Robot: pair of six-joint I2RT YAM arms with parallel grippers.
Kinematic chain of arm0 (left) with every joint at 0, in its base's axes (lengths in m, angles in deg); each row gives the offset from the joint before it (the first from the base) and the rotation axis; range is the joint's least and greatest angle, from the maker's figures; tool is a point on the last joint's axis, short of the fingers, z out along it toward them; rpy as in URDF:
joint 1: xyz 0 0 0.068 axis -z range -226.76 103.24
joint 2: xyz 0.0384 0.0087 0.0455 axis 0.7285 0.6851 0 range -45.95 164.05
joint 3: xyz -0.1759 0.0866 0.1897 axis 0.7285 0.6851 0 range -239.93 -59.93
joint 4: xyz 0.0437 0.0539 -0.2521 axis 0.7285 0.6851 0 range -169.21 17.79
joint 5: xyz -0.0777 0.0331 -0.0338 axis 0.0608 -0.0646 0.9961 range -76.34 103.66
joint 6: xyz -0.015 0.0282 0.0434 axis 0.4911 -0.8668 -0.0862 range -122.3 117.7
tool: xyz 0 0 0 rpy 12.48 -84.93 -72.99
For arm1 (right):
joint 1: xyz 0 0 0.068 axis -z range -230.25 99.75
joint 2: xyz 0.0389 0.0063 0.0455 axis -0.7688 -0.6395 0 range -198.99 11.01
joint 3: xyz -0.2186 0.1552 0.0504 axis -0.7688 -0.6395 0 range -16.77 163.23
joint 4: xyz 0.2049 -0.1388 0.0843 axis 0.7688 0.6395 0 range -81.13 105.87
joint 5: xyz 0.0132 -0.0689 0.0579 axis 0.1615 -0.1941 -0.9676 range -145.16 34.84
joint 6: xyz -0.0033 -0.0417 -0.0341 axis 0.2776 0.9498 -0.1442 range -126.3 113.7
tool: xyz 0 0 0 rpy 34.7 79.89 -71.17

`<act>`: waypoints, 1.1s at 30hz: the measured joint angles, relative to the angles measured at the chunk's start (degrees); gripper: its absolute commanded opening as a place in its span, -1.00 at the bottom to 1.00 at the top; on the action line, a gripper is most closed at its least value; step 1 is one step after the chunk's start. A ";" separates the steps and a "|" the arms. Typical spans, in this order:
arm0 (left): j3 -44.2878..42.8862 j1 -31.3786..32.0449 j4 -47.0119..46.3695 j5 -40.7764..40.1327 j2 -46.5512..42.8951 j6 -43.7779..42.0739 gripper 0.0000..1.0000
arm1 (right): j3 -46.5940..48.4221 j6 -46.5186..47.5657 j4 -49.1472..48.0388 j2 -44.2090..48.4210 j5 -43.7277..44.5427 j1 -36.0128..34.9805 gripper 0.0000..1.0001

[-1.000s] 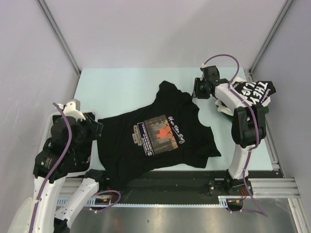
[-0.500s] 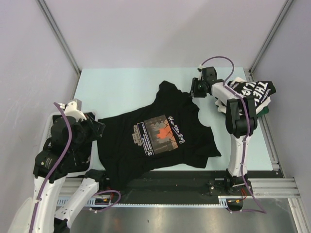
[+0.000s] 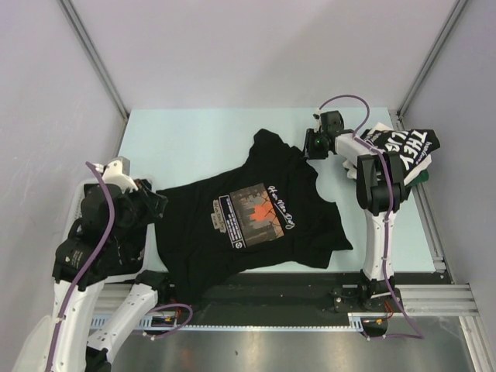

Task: Fold and stack the t-shirts
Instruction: Flatten out the tshirt

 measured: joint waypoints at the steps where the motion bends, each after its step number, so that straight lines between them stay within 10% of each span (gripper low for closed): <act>1: -0.28 0.00 0.26 0.00 0.02 0.00 -0.64 | 0.09 0.11 -0.20 -0.22 0.00 0.00 -0.29; 8: -1.53 0.00 1.57 -0.04 0.04 -0.02 -0.64 | 2.10 0.15 -1.31 -2.38 -0.87 -0.13 -0.99; 33: -1.53 0.00 5.88 -1.68 -1.73 0.15 -0.65 | 25.53 -0.17 2.32 -12.63 3.08 4.50 -1.00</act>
